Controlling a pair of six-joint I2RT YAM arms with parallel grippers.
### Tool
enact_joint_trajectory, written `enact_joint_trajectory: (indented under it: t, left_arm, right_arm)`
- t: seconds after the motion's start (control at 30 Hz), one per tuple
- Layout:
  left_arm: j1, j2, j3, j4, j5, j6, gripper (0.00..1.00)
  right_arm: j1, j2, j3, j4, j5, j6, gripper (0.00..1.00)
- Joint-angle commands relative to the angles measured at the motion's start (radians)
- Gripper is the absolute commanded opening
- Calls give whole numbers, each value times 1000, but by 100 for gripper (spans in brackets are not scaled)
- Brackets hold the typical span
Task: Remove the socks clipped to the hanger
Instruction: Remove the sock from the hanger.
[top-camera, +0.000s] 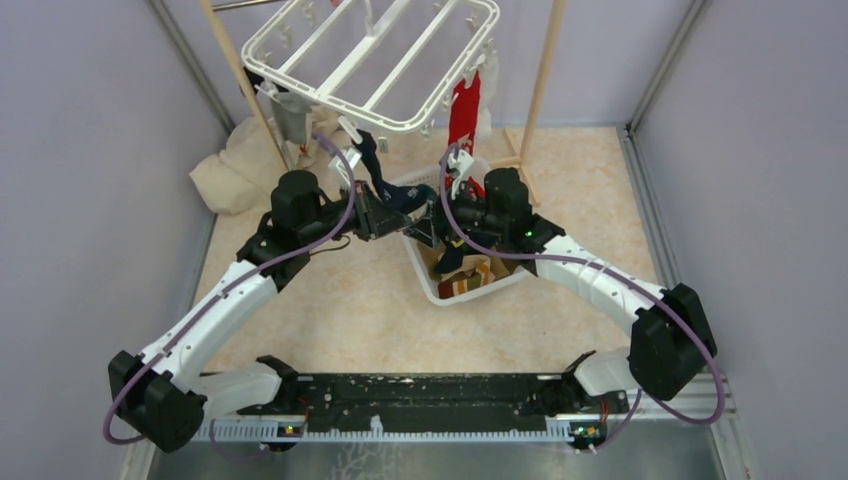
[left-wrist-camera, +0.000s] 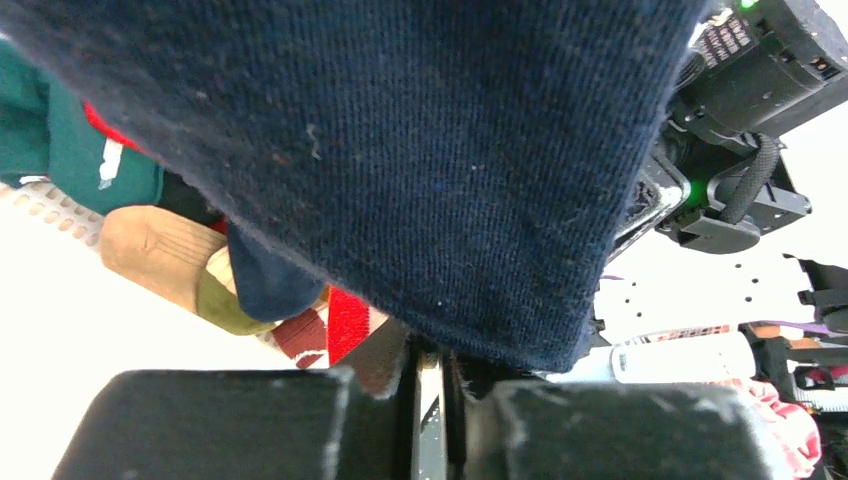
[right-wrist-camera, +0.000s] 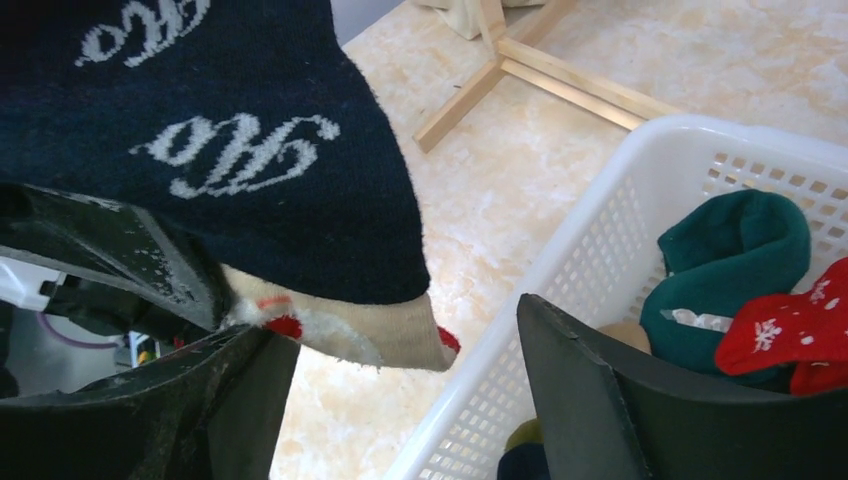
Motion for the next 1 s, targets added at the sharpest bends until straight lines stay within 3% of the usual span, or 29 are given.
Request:
enact_joint_trajectory:
  t: [0.0, 0.13, 0.2, 0.3, 0.53, 0.7, 0.97]
  left_arm:
    - [5, -17, 20, -54, 8, 7, 18]
    - [8, -10, 18, -111, -21, 35, 44]
    - [8, -10, 12, -127, -37, 43, 54]
    - [12, -14, -1, -143, -52, 51, 59]
    - [19, -40, 2, -218, -136, 86, 70]
    - [21, -105, 29, -267, -220, 113, 94]
    - [22, -157, 73, -292, -247, 176, 98]
  right_arm:
    - [-2, -24, 38, 106, -35, 5, 71]
    - [-1, -28, 21, 118, -50, 18, 47]
    - [-2, -24, 13, 117, -55, 21, 22]
    - [-1, -23, -9, 123, -53, 33, 0]
    - [-1, -55, -58, 118, -37, 45, 0]
    - [-1, -86, -90, 101, -23, 49, 0]
    - [-1, -120, -124, 105, -22, 72, 0]
